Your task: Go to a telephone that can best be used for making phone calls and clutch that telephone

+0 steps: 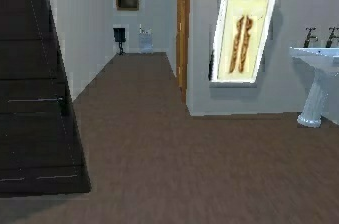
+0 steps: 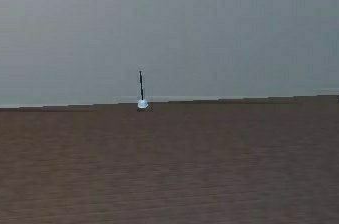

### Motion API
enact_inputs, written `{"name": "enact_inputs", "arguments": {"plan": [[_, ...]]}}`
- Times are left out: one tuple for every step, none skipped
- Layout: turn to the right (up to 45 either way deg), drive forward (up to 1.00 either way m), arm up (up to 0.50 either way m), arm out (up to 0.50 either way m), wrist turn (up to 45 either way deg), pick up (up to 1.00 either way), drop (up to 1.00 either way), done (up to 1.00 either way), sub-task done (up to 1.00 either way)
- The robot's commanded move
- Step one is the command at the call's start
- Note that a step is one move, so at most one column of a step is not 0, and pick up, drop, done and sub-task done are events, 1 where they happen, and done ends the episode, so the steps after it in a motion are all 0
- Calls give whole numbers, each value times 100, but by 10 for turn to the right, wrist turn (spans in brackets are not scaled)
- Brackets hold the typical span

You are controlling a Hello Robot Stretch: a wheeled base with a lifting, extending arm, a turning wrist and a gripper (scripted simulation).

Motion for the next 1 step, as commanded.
{"name": "enact_inputs", "arguments": {"plan": [[-450,0,0,0,0,0,0,0,0]]}}
